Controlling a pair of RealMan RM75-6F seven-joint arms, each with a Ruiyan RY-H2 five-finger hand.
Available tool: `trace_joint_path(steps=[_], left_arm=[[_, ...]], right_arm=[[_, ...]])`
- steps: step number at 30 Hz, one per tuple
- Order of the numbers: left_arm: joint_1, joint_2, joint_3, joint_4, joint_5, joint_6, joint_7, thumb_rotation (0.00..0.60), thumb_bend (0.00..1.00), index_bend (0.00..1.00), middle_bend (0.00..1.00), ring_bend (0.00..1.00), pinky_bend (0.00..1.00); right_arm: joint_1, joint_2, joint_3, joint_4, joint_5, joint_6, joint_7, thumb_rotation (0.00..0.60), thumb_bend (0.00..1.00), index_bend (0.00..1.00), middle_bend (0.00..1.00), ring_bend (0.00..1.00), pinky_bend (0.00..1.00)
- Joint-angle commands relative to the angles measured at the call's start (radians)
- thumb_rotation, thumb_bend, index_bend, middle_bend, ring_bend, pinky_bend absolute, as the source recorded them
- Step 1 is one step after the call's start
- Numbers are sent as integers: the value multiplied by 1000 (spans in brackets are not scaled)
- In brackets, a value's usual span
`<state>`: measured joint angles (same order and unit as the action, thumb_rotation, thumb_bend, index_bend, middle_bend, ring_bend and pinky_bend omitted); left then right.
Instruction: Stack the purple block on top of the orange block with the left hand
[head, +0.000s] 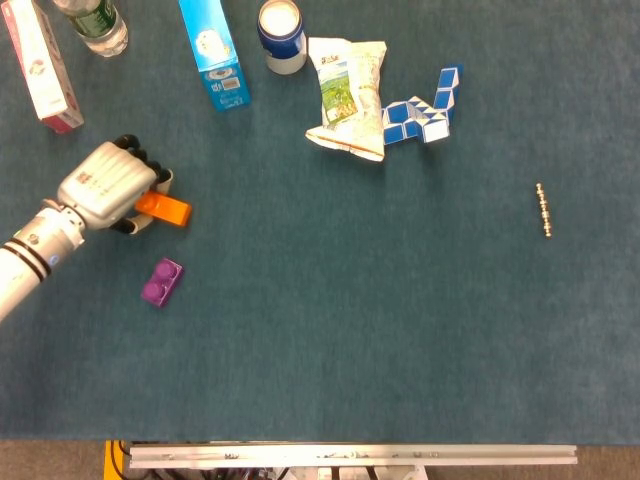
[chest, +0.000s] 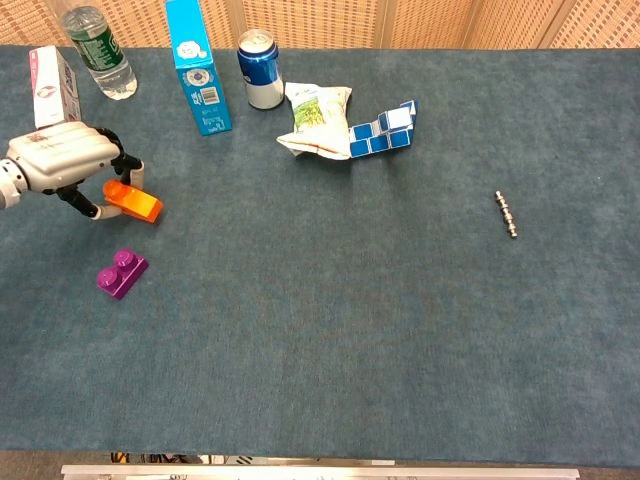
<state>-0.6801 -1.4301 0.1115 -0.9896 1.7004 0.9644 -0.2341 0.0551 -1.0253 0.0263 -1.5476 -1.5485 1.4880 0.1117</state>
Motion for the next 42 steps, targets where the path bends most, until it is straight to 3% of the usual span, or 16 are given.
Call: trace_joint_path(steps=[1,22,28,34,42], left_arm=[[-21,-8,-19,-22,-21,-26,25,600,295,469,498,377,213],[-116,-45,-81,-160,-105,-156,193,600,295,453,496,376,213],[-135,-61,-89,-168,-132,-193,224,600,295,369,431,335,213],[-131,-34,-93,-207,-157,-190,242,600,295,238,317,275,213],[-91,71,-78,-307,-156,-124,246,600,294,222,307,272,213]], right_arm=[[0,-1,0,3,-1,0,3,600,258,485,546,467,481],[-15,-1,0,38,8,12,48,600,258,485,546,467,481],[-20,-2,0,47,8,18,60,600,258,486,546,467,481],[-27,1,2,52,9,27,67,600,258,485,546,467,481],[-23,-2,2,55,6,21,70,600,258,485,546,467,481]])
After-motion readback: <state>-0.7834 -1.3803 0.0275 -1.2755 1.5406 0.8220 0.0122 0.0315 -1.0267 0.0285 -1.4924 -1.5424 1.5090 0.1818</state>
